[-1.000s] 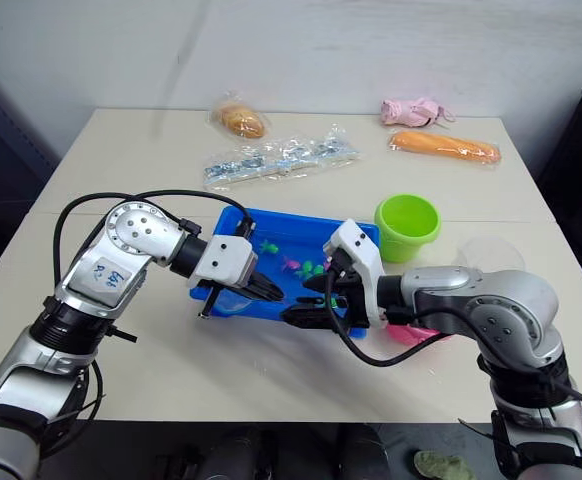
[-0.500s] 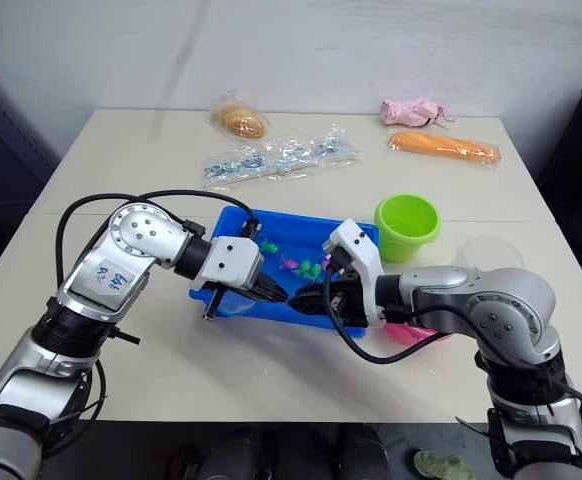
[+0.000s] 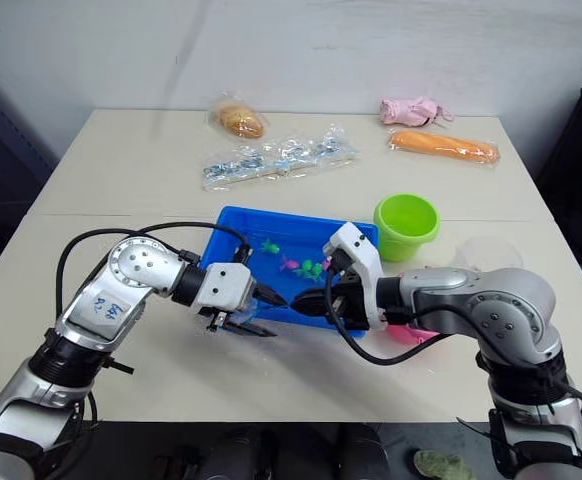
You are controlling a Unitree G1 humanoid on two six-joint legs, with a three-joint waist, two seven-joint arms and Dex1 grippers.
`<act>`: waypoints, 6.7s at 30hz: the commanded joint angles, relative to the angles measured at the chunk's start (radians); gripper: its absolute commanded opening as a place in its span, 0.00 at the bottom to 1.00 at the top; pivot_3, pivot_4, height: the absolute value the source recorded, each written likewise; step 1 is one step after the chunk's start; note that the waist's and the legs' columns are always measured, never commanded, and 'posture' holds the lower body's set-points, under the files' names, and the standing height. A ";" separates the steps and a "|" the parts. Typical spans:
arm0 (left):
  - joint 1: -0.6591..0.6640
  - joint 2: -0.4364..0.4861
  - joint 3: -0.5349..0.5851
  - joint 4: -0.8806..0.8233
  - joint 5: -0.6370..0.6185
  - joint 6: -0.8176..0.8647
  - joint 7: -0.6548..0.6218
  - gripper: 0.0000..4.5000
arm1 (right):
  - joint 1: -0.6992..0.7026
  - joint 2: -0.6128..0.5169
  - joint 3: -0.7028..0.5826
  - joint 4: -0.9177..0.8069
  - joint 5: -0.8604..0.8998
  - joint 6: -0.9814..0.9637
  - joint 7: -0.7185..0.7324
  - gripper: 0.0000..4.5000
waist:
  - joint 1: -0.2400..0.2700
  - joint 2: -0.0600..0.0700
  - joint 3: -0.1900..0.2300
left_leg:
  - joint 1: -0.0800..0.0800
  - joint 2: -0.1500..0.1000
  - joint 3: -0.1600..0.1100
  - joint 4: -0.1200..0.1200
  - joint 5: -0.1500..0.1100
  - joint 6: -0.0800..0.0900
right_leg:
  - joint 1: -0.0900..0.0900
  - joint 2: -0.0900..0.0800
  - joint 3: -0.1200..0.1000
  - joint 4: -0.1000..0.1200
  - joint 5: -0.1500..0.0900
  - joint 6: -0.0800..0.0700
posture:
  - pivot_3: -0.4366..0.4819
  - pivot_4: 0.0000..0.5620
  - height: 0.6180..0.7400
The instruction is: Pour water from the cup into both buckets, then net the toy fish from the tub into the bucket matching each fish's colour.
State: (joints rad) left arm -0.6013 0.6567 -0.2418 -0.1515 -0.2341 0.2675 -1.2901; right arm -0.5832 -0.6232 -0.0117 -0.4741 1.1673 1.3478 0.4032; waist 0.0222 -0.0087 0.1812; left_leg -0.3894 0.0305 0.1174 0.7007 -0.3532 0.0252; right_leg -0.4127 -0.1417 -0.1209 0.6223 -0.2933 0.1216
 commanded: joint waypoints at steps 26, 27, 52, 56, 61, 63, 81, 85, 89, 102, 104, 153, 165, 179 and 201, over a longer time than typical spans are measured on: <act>0.394 0.089 0.542 -0.076 -0.361 0.145 0.134 0.99 | 0.200 -0.461 -0.114 0.071 -0.566 -0.649 0.467 0.00 | 0.001 -0.001 0.000 | 0.003 0.000 0.001 -0.001 0.000 0.000 | 0.001 -0.003 0.002 0.000 0.000 0.001 | 0.48 0.27 1.00; 0.381 0.075 0.516 -0.076 -0.364 0.143 0.128 0.99 | 0.176 -0.459 -0.097 0.074 -0.563 -0.623 0.459 0.00 | 0.000 0.000 0.000 | 0.003 0.000 0.001 -0.001 0.000 0.000 | 0.001 -0.003 0.002 0.000 0.000 0.001 | 0.48 0.27 1.00; 0.297 -0.101 0.305 0.033 -0.247 -0.119 0.156 0.99 | -0.112 -0.513 0.302 0.253 -1.133 -0.941 0.750 0.00 | -0.021 0.000 0.000 | 0.002 0.000 0.002 -0.001 0.000 0.001 | 0.001 -0.005 0.001 -0.001 0.001 0.002 | 0.48 0.27 1.00; 0.315 -0.096 0.301 0.024 -0.244 -0.130 0.157 0.99 | -0.130 -0.485 0.324 0.255 -1.170 -0.934 0.769 0.00 | -0.021 0.000 0.000 | 0.002 0.000 0.002 -0.001 0.000 0.001 | 0.001 -0.005 0.001 -0.001 0.001 0.002 | 0.48 0.27 1.00; 0.314 -0.095 0.298 0.029 -0.239 -0.138 0.155 0.99 | -0.137 -0.463 0.350 0.245 -1.217 -0.931 0.810 0.00 | -0.021 0.000 0.000 | 0.002 0.000 0.001 -0.001 0.000 0.001 | 0.001 -0.005 0.000 -0.001 0.001 0.002 | 0.48 0.27 1.00; 0.313 -0.093 0.297 0.031 -0.238 -0.139 0.152 0.99 | -0.139 -0.466 0.358 0.244 -1.228 -0.926 0.828 0.00 | -0.020 0.000 0.000 | 0.002 0.000 0.001 -0.001 0.000 0.001 | 0.002 -0.005 0.000 -0.001 0.001 0.002 | 0.48 0.27 1.00; 0.334 -0.082 0.299 0.028 -0.242 -0.140 0.145 0.99 | -0.116 -0.443 0.306 0.148 -1.107 -0.566 0.879 0.00 | -0.018 0.000 0.000 | 0.002 -0.001 -0.001 0.000 0.000 0.001 | 0.003 -0.006 -0.001 -0.001 0.001 0.002 | 0.48 0.27 1.00; 0.340 -0.080 0.301 0.030 -0.240 -0.143 0.144 0.99 | -0.106 -0.444 0.282 0.151 -1.068 -0.512 0.863 0.00 | -0.019 0.000 0.000 | 0.002 -0.001 -0.001 0.000 0.000 0.001 | 0.003 -0.006 -0.001 -0.001 0.001 0.002 | 0.48 0.27 1.00; 0.342 -0.082 0.302 0.033 -0.237 -0.145 0.144 0.99 | -0.079 -0.456 0.249 0.173 -1.022 -0.480 0.862 0.00 | -0.017 0.000 0.000 | 0.002 -0.001 -0.001 0.000 0.000 0.001 | 0.003 -0.006 -0.002 -0.001 0.001 0.002 | 0.48 0.27 1.00; 0.354 -0.080 0.299 0.040 -0.229 -0.159 0.140 0.99 | -0.071 -0.450 0.181 0.238 -0.886 -0.376 0.837 0.00 | -0.016 0.000 0.000 | 0.002 -0.001 -0.001 0.000 0.000 0.001 | 0.003 -0.006 -0.001 -0.001 0.001 0.002 | 0.48 0.27 1.00; 0.354 -0.080 0.298 0.041 -0.227 -0.160 0.140 0.99 | -0.069 -0.449 0.165 0.253 -0.864 -0.357 0.831 0.00 | -0.016 0.000 0.000 | 0.002 -0.001 -0.001 0.000 0.000 0.001 | 0.003 -0.006 -0.001 -0.001 0.001 0.002 | 0.48 0.27 1.00; 0.085 -0.202 0.176 0.164 -0.276 -0.068 0.005 0.99 | 1.075 0.108 -0.818 -0.126 -0.868 -1.239 0.599 0.00 | -0.004 0.001 -0.002 | 0.008 -0.007 0.003 -0.001 0.002 0.002 | 0.006 -0.003 0.007 -0.001 0.003 0.006 | 0.48 0.27 1.00; 0.096 -0.213 0.173 0.123 -0.279 -0.052 0.046 0.99 | 1.100 0.059 -0.761 0.040 -1.171 -1.832 0.465 0.00 | 0.000 0.001 -0.002 | 0.020 0.000 0.003 -0.004 0.000 0.000 | 0.017 -0.002 0.007 -0.006 0.002 0.003 | 0.48 0.27 1.00; 0.097 -0.217 0.177 0.118 -0.282 -0.042 0.065 0.99 | 1.118 0.014 -0.837 0.250 -1.559 -2.315 0.069 0.00 | -0.002 0.001 -0.002 | 0.020 0.000 0.003 -0.004 0.000 0.000 | 0.017 -0.002 0.007 -0.006 0.001 0.002 | 0.48 0.27 1.00; 0.115 -0.218 0.167 0.139 -0.272 -0.067 0.047 0.99 | 1.198 0.073 -0.784 0.140 -1.723 -2.224 -0.117 0.00 | -0.024 0.002 -0.001 | 0.020 0.000 0.001 -0.004 0.000 0.001 | 0.017 -0.004 0.007 -0.005 0.000 0.000 | 0.48 0.27 1.00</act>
State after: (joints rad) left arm -0.4943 0.4412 -0.0744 0.0092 -0.5025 0.2142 -1.2356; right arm 0.6027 -0.5472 -0.7858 -0.3062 -0.5639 -0.8709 0.3077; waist -0.0023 -0.0069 0.1797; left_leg -0.3691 0.0305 0.1187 0.6959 -0.3533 0.0259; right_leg -0.3953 -0.1459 -0.1137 0.6176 -0.2936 0.1214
